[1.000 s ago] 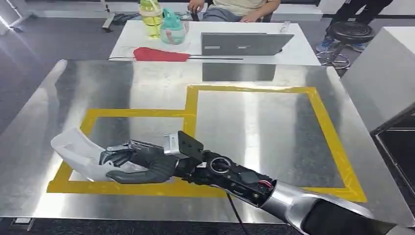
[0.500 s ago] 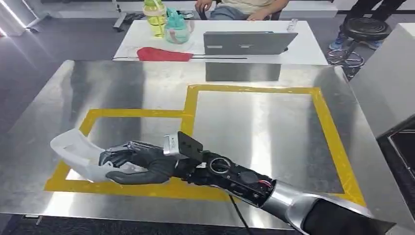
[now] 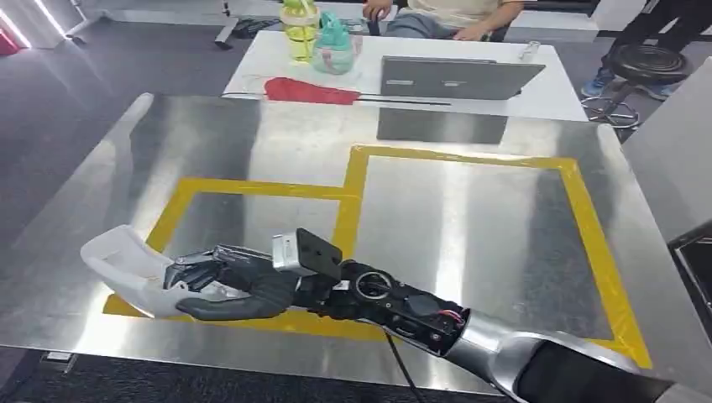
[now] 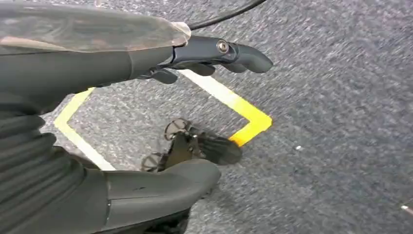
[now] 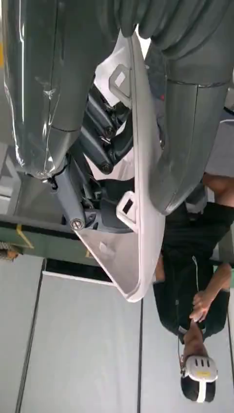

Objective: Take the parts from the cabinet and place them on the table.

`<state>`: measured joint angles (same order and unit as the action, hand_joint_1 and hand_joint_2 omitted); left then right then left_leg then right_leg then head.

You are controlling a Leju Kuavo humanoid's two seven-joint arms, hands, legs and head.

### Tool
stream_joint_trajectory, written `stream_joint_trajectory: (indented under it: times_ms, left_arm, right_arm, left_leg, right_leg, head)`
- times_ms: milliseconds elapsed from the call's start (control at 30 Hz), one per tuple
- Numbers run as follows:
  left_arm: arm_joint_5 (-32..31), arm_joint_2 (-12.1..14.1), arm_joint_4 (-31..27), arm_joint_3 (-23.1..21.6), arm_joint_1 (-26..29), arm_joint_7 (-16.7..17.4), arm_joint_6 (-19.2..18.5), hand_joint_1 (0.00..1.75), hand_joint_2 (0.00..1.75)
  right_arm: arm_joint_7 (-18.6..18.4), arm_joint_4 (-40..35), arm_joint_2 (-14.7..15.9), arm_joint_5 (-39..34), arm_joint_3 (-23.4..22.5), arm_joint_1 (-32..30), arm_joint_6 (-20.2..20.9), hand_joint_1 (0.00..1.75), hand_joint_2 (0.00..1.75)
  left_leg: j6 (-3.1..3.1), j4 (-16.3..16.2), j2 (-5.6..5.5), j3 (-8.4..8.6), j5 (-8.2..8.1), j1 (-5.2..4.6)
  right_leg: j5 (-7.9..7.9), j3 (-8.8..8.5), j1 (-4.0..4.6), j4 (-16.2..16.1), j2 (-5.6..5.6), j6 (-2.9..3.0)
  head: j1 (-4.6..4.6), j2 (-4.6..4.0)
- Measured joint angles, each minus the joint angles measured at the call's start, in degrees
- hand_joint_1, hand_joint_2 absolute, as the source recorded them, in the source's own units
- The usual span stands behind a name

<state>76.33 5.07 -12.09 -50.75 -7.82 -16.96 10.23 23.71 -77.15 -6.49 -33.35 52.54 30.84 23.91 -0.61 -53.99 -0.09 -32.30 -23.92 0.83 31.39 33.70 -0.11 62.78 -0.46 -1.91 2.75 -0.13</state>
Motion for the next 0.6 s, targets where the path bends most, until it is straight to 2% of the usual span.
stream_joint_trajectory:
  times_ms: [33, 67, 100, 133, 167, 200, 233, 267, 333, 400, 433, 467, 500, 600]
  left_arm:
    - [0.0, 0.0, 0.0, 0.0, 0.01, 0.0, 0.0, 0.0, 1.75]
    - [0.02, 0.0, 0.0, 0.0, 0.06, 0.02, 0.0, 0.0, 1.75]
    - [0.02, 0.0, 0.0, 0.0, 0.11, 0.02, 0.0, 0.0, 1.75]
    - [0.02, -0.02, 0.0, 0.0, 0.11, 0.02, 0.0, 0.0, 1.75]
    - [0.0, -0.04, 0.0, 0.0, 0.09, 0.02, 0.0, 0.0, 1.75]
    - [0.0, -0.11, 0.0, 0.0, 0.05, 0.02, 0.0, 0.0, 1.75]
    - [0.0, -0.13, 0.0, 0.0, 0.03, 0.02, 0.0, 0.0, 1.75]
    - [0.0, -0.13, 0.0, 0.0, -0.01, 0.02, 0.0, 0.0, 1.75]
    - [-0.05, -0.11, 0.0, 0.0, -0.03, 0.02, 0.0, 0.0, 1.75]
    - [-0.09, -0.11, 0.0, 0.0, 0.19, 0.02, 0.0, 0.0, 1.75]
    - [-0.09, 0.05, 0.0, 0.0, 0.2, 0.02, 0.0, 0.0, 1.75]
    - [-0.11, -0.02, 0.0, 0.0, 0.16, 0.02, 0.0, 0.0, 1.75]
    - [-0.11, -0.09, 0.0, -0.02, 0.1, 0.02, 0.0, 0.0, 1.75]
    - [-0.11, -0.09, 0.0, -0.02, 0.1, 0.02, 0.0, 0.0, 1.75]
  right_arm:
    - [-0.02, 0.02, 0.0, 0.0, 0.0, -0.05, -0.02, 1.75, 1.75]
    - [-0.02, 0.04, 0.0, 0.0, 0.0, -0.15, 0.0, 1.75, 1.75]
    - [-0.02, 0.04, 0.0, 0.0, 0.02, -0.21, 0.0, 1.75, 1.75]
    - [-0.02, 0.04, 0.0, 0.02, 0.04, -0.22, 0.0, 1.75, 1.75]
    - [-0.02, 0.04, 0.0, 0.0, 0.04, -0.22, -0.02, 1.75, 1.75]
    - [-0.02, 0.04, 0.0, 0.0, 0.04, -0.19, -0.04, 1.75, 1.75]
    - [-0.02, 0.02, 0.0, 0.0, 0.04, -0.15, -0.02, 1.75, 1.75]
    - [0.0, 0.02, 0.0, 0.0, 0.04, -0.13, -0.04, 1.75, 1.75]
    - [0.0, 0.02, 0.0, -0.04, 0.07, -0.14, -0.02, 1.75, 1.75]
    - [0.0, 0.0, 0.0, -0.07, 0.09, -0.09, -0.04, 1.75, 1.75]
    - [0.0, -0.02, -0.07, -0.07, 0.09, -0.04, -0.04, 1.75, 1.75]
    - [0.0, -0.02, -0.07, -0.07, 0.09, 0.01, -0.04, 1.75, 1.75]
    - [0.02, 0.0, -0.07, -0.07, 0.09, 0.07, -0.04, 1.75, 1.75]
    - [0.02, 0.0, -0.07, -0.07, 0.09, 0.07, -0.04, 1.75, 1.75]
  left_leg:
    - [-0.05, -0.01, -0.2, -0.02, -0.03, -0.06]
    - [-0.07, -0.03, -0.4, -0.04, -0.04, -0.09]
    - [-0.07, -0.06, -0.63, 0.0, -0.04, -0.09]
    - [-0.06, -0.08, -0.91, 0.05, -0.05, -0.07]
    - [-0.05, -0.09, -1.33, 0.14, -0.06, -0.04]
    - [0.03, -0.09, -1.71, 0.33, -0.11, 0.0]
    - [0.11, -0.09, -2.03, 0.46, -0.15, 0.02]
    - [0.29, -0.19, -2.24, 0.32, -0.18, -0.25]
    - [0.92, -0.3, -2.59, -0.13, 0.06, -0.2]
    - [1.72, -0.02, -2.91, -0.1, 0.23, -0.1]
    - [1.96, -0.72, -2.44, -0.33, -0.33, 0.16]
    - [2.13, -3.41, -1.52, -1.51, -2.05, 0.05]
    - [2.25, -6.19, -1.1, -2.9, -3.68, 0.07]
    - [2.25, -6.19, -1.1, -2.9, -3.68, 0.07]
  right_leg:
    - [2.38, 2.52, -0.06, 5.51, 0.1, -0.12]
    - [3.91, 4.68, -0.09, 10.13, 0.14, -0.25]
    - [3.83, 5.52, -0.09, 11.67, 0.14, -0.28]
    - [2.39, 5.03, -0.09, 10.28, 0.17, -0.22]
    - [-0.24, 3.24, -0.1, 6.26, 0.22, -0.07]
    - [-3.47, 0.33, -0.13, 0.15, 0.37, 0.16]
    - [-5.92, -2.15, -0.18, -5.21, 1.02, 0.38]
    - [-5.57, -3.33, -0.17, -7.6, 2.15, 0.52]
    - [-5.6, -3.12, -0.01, -8.15, 2.0, 0.67]
    - [-5.88, -3.2, 0.04, -8.41, 1.8, 1.39]
    - [-6.29, -3.53, -0.39, -9.03, 1.34, 1.95]
    - [-6.37, -3.57, -0.33, -9.17, 1.16, 2.28]
    - [-6.39, -3.51, -0.33, -9.17, 0.96, 2.4]
    - [-6.39, -3.51, -0.33, -9.17, 0.96, 2.4]
  head:
    - [0.31, 0.0]
    - [0.42, 0.0]
    - [0.46, 0.0]
    - [0.53, 0.0]
    - [0.64, 0.0]
    - [0.83, 0.0]
    - [1.01, 0.0]
    - [1.05, 0.0]
    - [0.7, 0.0]
    - [0.5, 0.0]
    - [0.46, 0.0]
    - [0.11, 0.0]
    - [-0.43, 0.0]
    - [-0.43, 0.0]
